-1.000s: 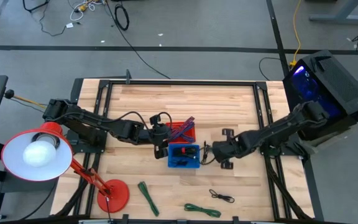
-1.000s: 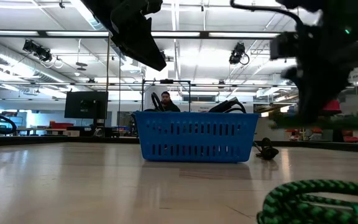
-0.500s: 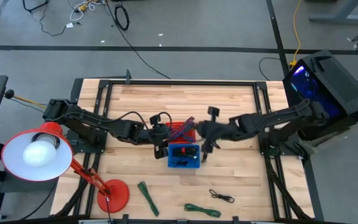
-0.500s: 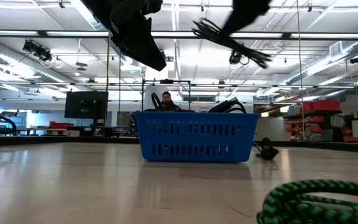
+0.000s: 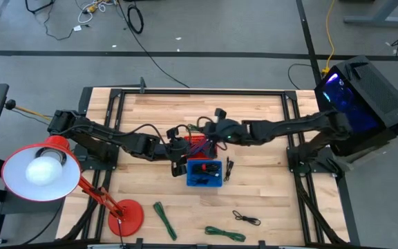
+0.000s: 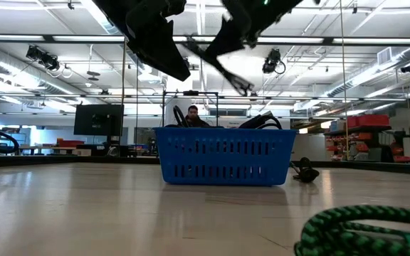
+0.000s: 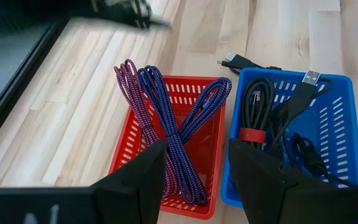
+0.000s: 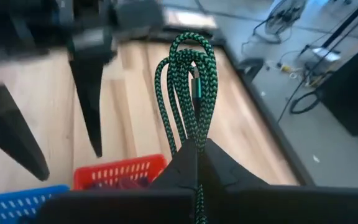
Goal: Pick & Place USB Port
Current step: Put the green charger cable into the red bin
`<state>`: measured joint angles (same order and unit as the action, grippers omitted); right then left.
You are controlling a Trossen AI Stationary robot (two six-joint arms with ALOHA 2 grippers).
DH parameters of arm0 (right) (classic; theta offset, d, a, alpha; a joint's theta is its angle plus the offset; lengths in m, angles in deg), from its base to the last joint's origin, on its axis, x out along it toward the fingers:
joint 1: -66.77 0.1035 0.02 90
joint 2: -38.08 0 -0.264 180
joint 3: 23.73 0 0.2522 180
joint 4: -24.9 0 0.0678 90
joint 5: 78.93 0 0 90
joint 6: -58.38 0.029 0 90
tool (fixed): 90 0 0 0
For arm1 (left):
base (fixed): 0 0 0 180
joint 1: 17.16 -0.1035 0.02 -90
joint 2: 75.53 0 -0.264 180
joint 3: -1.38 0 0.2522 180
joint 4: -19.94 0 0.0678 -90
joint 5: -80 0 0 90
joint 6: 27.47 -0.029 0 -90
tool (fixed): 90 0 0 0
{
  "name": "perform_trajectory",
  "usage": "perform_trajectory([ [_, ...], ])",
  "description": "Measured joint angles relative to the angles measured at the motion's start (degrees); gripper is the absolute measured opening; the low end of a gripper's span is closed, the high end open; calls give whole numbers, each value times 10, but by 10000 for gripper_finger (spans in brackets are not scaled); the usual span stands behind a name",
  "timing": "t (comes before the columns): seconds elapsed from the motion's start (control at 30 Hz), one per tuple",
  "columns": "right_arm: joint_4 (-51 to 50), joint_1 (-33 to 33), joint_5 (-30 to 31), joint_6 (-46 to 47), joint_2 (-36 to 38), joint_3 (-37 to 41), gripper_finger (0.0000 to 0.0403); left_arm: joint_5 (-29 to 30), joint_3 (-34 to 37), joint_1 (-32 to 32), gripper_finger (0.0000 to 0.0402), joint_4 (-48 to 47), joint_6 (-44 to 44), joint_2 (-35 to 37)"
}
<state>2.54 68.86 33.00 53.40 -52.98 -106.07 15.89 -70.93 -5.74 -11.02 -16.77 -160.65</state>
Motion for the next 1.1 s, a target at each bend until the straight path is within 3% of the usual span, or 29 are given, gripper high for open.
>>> perform_trajectory([
  [0.23, -54, -18, -39, 24, -61, 0, 0, 0, 0, 0, 179, -3, -6, 0],
  [0.43, -78, -19, -51, 31, -64, 0, 0, 0, 0, -1, 179, -1, -12, 0],
  [0.6, -83, -19, -109, 47, -64, 0, 0, 0, 0, -6, 179, 1, -11, 0],
  [1.1, -101, -5, -139, 78, -101, -1, 0, 0, 0, -12, 179, 4, -10, 0],
])
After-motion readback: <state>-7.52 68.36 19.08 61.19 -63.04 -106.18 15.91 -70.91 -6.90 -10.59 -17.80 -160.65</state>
